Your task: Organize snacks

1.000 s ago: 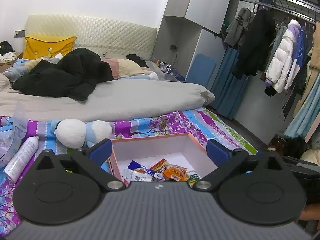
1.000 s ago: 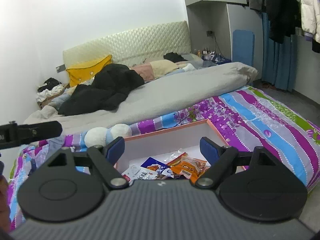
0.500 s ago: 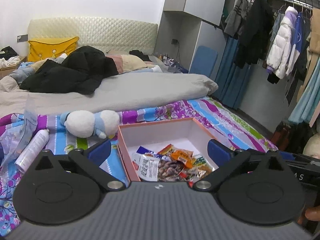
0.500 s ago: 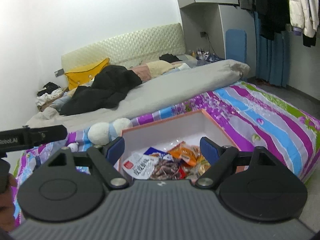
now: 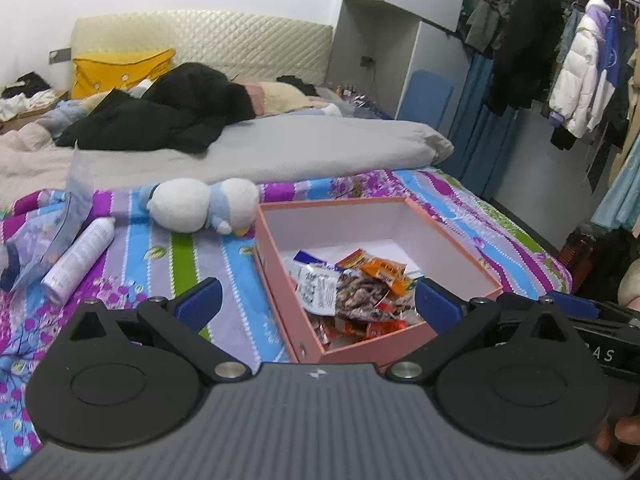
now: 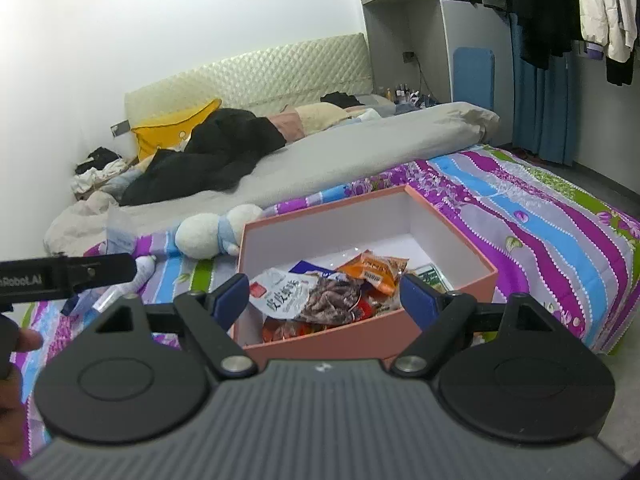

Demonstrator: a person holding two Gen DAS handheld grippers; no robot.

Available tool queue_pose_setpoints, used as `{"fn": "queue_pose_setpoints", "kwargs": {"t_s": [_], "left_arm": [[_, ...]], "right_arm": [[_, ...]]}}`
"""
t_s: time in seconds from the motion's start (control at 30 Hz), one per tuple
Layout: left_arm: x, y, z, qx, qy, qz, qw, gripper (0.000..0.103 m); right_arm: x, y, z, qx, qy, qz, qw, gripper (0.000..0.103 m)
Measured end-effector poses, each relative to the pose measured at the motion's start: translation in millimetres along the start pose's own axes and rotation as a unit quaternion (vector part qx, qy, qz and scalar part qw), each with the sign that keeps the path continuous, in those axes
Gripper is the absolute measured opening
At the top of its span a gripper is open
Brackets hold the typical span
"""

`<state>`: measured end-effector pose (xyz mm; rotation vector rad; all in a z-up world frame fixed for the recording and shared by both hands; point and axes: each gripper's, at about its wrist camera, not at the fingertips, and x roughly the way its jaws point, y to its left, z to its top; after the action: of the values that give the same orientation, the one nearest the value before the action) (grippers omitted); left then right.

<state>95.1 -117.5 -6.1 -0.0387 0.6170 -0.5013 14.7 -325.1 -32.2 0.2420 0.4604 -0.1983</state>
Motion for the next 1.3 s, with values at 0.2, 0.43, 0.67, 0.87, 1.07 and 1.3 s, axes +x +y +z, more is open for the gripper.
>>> {"fn": "queue_pose_setpoints", "kwargs": {"t_s": [0.2, 0.43, 0.67, 0.87, 1.07, 1.3], "left_arm": [[-10.1, 5.0, -5.1, -0.01, -0.002, 0.009, 0.9999, 0.103], [-20.1, 3.2, -6.1, -0.007, -0.005, 0.012, 0.9999, 0.103], [-26.6, 0.4, -6.1, -0.002, -0.007, 0.009, 0.9999, 0.103], [-31.5, -1.0, -5.0, 0.001, -0.009, 0.011, 0.9999, 0.103], [-35.8, -1.7, -3.9, 0.004, -0.013, 0.011, 0.9999, 0.103], [-37.6, -1.4, -4.8, 0.003, -0.013, 0.012, 0.9998, 0.103]], "right_arm": [[-7.9, 5.1, -3.3, -0.008, -0.002, 0.006, 1.0, 0.084], [-16.4, 5.5, -4.3, -0.008, -0.005, 0.007, 1.0, 0.084], [-19.5, 6.5, -3.7, -0.011, -0.006, 0.007, 1.0, 0.084], [-21.8, 7.5, -4.2, -0.01, -0.007, 0.008, 1.0, 0.084], [-24.2, 7.8, -4.9, -0.013, -0.009, 0.009, 1.0, 0.084], [-27.2, 8.7, -4.9, -0.013, -0.01, 0.01, 1.0, 0.084]]}}
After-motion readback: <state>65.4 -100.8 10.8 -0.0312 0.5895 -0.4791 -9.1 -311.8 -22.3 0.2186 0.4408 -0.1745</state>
